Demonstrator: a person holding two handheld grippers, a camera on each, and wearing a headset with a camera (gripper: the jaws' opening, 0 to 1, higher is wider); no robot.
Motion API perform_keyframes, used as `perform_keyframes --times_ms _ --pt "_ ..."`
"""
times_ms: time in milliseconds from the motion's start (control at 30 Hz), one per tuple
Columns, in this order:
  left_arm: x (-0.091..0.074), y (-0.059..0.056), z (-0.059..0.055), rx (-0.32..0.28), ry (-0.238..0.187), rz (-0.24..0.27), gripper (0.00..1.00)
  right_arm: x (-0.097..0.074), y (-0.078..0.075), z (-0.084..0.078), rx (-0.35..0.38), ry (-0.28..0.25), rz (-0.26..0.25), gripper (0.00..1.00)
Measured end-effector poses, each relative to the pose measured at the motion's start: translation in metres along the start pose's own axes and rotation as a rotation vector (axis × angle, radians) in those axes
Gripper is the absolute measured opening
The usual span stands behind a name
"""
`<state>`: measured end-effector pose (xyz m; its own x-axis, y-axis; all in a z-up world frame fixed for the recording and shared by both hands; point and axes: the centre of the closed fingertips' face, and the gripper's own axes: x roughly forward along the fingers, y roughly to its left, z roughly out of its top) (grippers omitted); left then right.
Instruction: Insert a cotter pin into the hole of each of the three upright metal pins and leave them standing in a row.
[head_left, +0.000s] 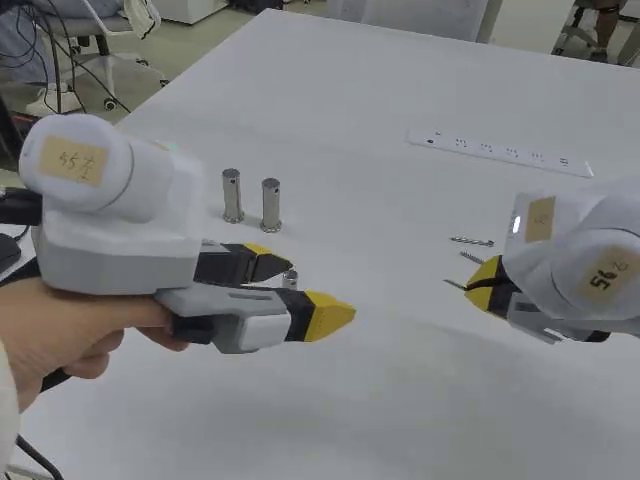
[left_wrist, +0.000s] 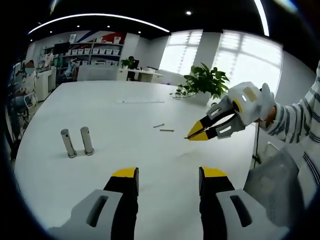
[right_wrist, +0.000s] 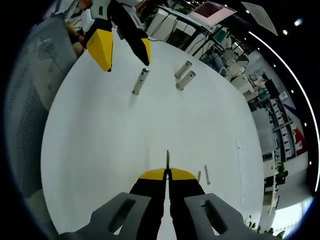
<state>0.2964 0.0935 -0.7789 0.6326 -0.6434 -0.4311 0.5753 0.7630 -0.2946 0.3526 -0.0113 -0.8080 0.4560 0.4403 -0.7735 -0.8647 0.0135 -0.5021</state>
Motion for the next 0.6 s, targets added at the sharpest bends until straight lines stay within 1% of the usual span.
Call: perform_keyframes --times_ms 33,67,100,167,200,267,300,333,400,467,533,600 --pt "0.002 -0.005 0.0 -0.014 0.0 -0.025 0.43 -0.001 0.001 0.002 -0.004 -0.004 -0.003 0.02" --pt "0.003 -0.008 0.002 -0.014 -0.01 -0.04 0.39 -0.004 0.003 0.005 -0.004 -0.009 -0.009 0.02" --pt "0.005 -0.011 0.002 -0.009 -0.01 -0.048 0.37 -0.005 0.004 0.007 -0.002 -0.008 -0.014 0.02" --pt "0.009 -0.015 0.002 0.003 -0.006 -0.062 0.36 -0.009 0.005 0.01 -0.019 -0.01 -0.034 0.02" --pt "0.01 -0.017 0.001 0.004 0.002 -0.07 0.36 -0.01 0.007 0.011 -0.023 -0.01 -0.035 0.02" --pt "0.014 -0.025 -0.006 0.012 0.049 -0.107 0.35 -0.013 0.01 0.014 -0.034 -0.014 -0.039 0.02" --pt "0.014 -0.027 -0.008 0.016 0.057 -0.114 0.34 -0.015 0.013 0.016 -0.053 -0.01 -0.039 0.02" --pt "0.017 -0.03 -0.009 0.02 0.062 -0.121 0.34 -0.016 0.014 0.017 -0.057 -0.013 -0.044 0.02" --pt "0.021 -0.034 -0.01 0.011 0.07 -0.135 0.32 -0.02 0.017 0.022 -0.06 -0.02 -0.048 0.02" --pt "0.024 -0.037 -0.009 -0.001 0.068 -0.144 0.31 -0.023 0.02 0.027 -0.061 -0.035 -0.054 0.02" --pt "0.027 -0.041 -0.006 -0.014 0.054 -0.162 0.29 -0.026 0.023 0.032 -0.065 -0.048 -0.058 0.02" --pt "0.029 -0.045 0.0 -0.027 0.032 -0.182 0.19 -0.028 0.025 0.035 -0.081 -0.053 -0.068 0.02"
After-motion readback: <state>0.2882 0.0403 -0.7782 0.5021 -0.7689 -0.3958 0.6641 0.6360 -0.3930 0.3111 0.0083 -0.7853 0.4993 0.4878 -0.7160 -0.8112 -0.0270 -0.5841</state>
